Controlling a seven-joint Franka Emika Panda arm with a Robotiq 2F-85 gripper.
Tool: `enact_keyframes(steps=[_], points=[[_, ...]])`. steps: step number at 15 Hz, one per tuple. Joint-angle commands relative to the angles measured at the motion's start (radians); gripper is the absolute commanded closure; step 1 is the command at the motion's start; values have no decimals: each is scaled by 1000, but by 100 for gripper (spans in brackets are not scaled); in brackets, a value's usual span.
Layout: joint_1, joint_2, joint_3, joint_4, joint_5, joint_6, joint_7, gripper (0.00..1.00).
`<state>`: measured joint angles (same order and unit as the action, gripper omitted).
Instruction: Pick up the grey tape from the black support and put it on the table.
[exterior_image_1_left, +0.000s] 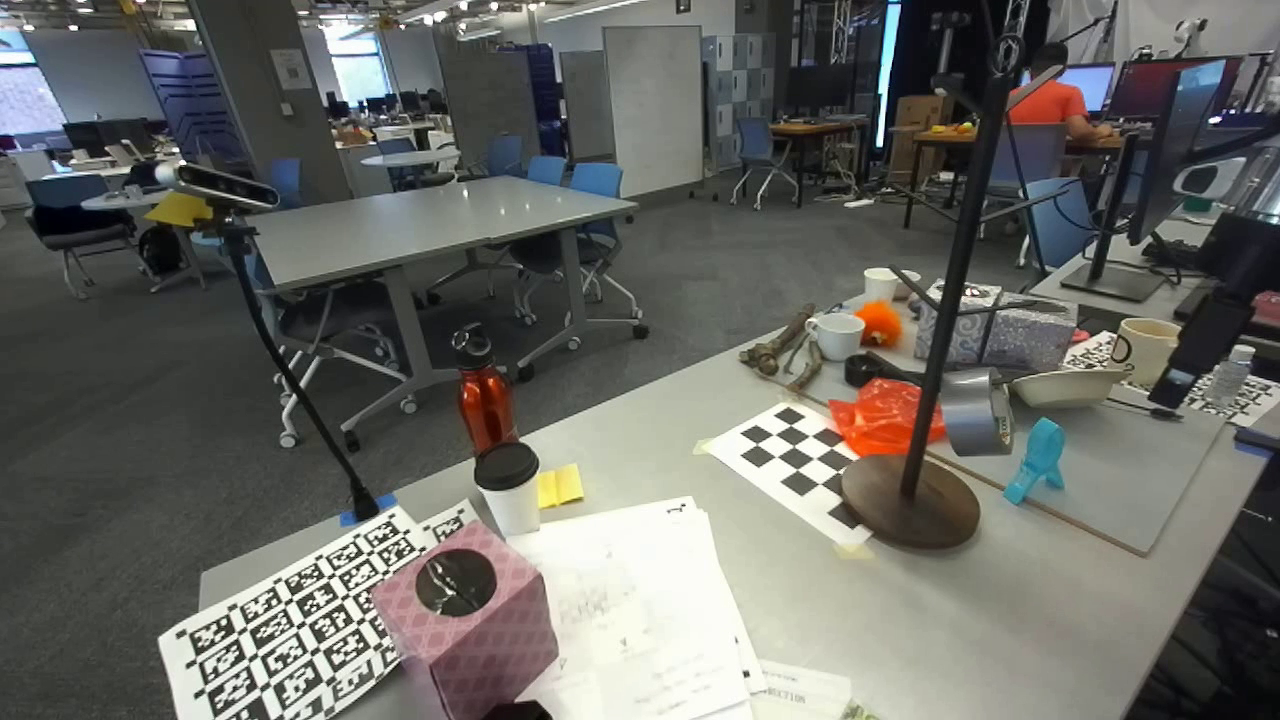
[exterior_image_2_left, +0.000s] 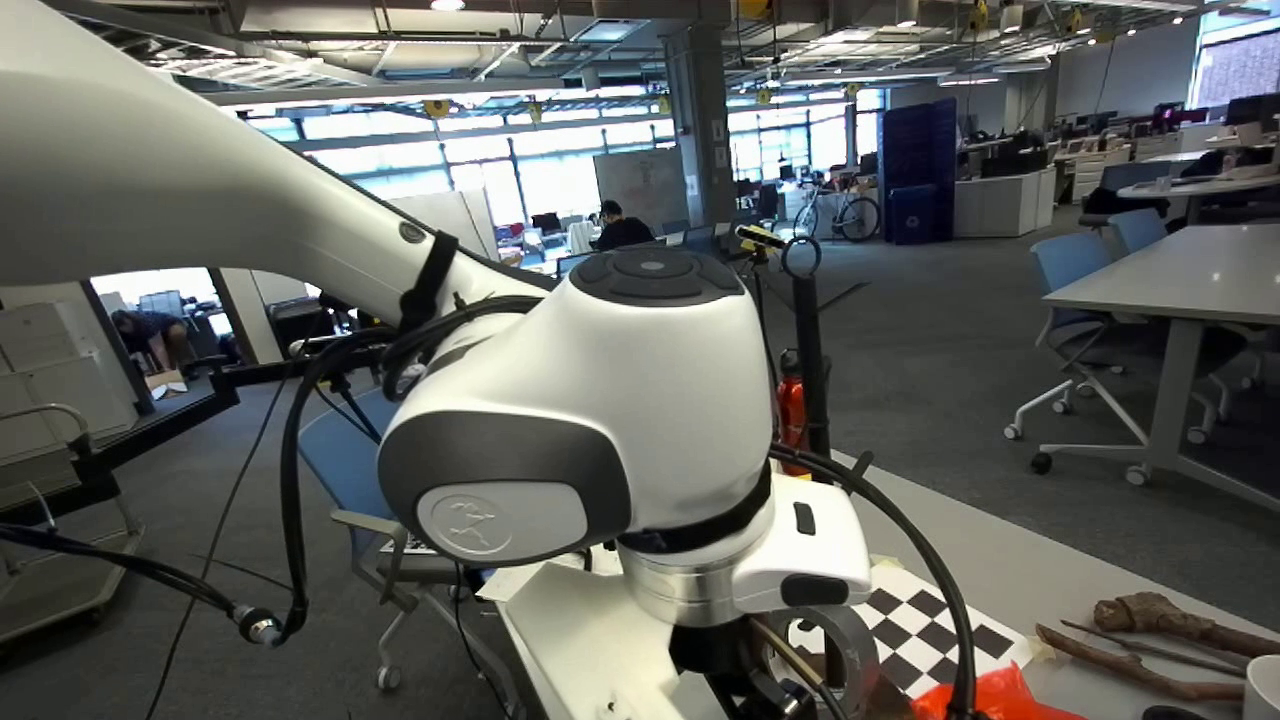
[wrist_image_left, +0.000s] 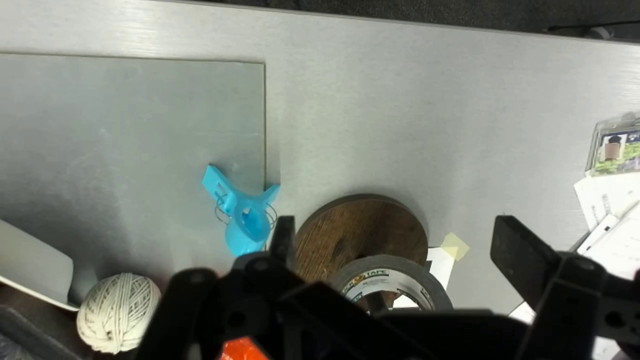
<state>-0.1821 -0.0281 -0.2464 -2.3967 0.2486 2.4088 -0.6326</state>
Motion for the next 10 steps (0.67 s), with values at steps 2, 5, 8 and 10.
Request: enact_keyframes(steps=[2,5,8,10], points=[[-8,1,8,2,-1,-1,1,0],[-7,25,9,18,24,19,-40,0],[-8,46,10,50,94,-19,-158,0],[-12,61,12,69,125,-29,-223,0]])
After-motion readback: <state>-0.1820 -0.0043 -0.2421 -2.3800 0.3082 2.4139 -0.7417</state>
